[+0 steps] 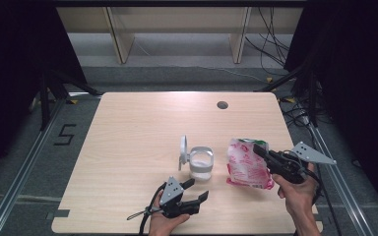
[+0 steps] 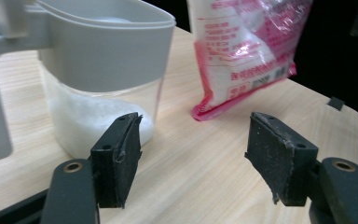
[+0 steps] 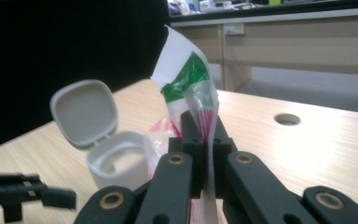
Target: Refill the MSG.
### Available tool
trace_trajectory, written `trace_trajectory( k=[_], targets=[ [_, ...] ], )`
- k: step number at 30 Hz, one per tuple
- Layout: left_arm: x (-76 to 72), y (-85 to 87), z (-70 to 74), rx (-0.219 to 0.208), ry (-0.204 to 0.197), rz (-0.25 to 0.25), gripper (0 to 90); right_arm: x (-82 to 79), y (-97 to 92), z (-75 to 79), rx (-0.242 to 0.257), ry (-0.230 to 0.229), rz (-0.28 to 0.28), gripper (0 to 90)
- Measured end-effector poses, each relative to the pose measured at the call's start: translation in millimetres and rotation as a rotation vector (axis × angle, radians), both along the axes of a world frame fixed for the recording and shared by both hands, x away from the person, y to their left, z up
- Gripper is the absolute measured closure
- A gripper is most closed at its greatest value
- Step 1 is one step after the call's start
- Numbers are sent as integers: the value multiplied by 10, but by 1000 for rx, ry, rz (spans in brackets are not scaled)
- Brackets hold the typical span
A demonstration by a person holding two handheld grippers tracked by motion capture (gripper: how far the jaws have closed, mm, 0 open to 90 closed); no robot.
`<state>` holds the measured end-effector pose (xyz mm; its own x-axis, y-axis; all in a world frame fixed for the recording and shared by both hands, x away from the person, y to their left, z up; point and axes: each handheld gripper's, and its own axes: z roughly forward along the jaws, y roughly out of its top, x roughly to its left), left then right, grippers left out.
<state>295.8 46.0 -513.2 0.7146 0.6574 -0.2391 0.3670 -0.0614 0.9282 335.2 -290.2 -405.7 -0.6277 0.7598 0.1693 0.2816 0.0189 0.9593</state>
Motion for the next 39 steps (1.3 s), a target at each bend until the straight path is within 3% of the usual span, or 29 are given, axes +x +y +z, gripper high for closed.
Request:
trace_trajectory(
  k=[2,3,5,9,10,12,15,16,18,19,20,21,22,25,26,27,28,32,33,36,37,39],
  targets=[
    [2,4,3,-34,-7,-6,340,-10,-73,-34,-16,-3,-13,900],
    [1,30,17,-6,-7,1,340,1,-92,-46,-27,-9,-14,900],
    [14,40,16,-18,-11,3,340,-13,-130,-68,-32,18,-23,900],
    [14,69,30,-7,-12,11,340,19,-177,-88,-59,-3,-43,900],
    [15,68,30,-11,-11,18,340,13,-156,-100,-31,23,-57,900],
    [9,73,27,-3,-13,12,341,39,-180,-125,-48,14,-54,900],
    [19,64,25,-31,-13,19,341,49,-184,-157,-60,20,-66,900],
    [22,68,26,-32,-12,21,341,36,-170,-157,-45,47,-77,899],
    [13,95,38,-1,-15,20,343,61,-183,-171,-79,31,-82,899],
    [10,86,40,-18,-17,24,349,73,-172,-177,-77,21,-86,899],
    [16,95,42,-26,-23,20,353,82,-185,-173,-106,6,-82,899],
    [16,119,54,-1,-25,23,353,81,-174,-179,-131,1,-84,898],
    [18,124,56,-3,-23,26,353,55,-143,-177,-121,40,-92,898],
    [14,145,61,-10,-24,34,353,88,-126,-205,-143,17,-96,897],
    [18,170,66,9,-28,32,353,95,-128,-211,-151,9,-99,897],
    [28,171,64,-12,-31,31,353,91,-130,-214,-170,7,-111,897],
    [28,197,74,9,-28,39,352,90,-129,-218,-176,4,-127,896],
    [40,262,87,8,-34,54,351,97,-107,-261,-211,36,-144,892],
    [49,284,90,15,-38,54,351,109,-111,-278,-238,33,-135,890],
    [63,350,109,-3,-44,79,354,124,-109,-311,-248,46,-157,889],
    [61,375,123,7,-43,85,356,135,-124,-317,-270,28,-151,888],
    [80,419,141,12,-53,85,365,128,-106,-329,-257,34,-164,885]
  ],
)
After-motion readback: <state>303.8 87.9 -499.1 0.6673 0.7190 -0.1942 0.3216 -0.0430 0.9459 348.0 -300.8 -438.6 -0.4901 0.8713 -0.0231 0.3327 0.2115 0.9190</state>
